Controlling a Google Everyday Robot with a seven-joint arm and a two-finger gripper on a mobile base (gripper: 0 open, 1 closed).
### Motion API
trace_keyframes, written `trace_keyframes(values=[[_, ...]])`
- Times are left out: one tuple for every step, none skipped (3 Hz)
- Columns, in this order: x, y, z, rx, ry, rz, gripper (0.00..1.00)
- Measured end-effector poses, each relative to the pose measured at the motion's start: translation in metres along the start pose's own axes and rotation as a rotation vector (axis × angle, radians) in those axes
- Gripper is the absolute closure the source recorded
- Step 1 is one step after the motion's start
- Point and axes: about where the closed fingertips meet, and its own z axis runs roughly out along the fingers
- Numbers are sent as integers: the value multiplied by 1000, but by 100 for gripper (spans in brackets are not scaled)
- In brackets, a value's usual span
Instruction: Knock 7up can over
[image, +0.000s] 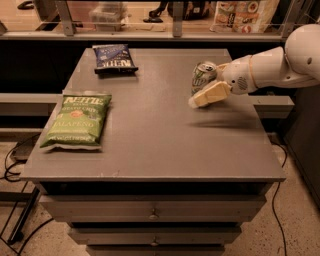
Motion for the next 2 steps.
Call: trace_keyframes(values=[[-12,3,8,-22,-45,-16,39],[-26,8,8,-24,-34,-65,62]])
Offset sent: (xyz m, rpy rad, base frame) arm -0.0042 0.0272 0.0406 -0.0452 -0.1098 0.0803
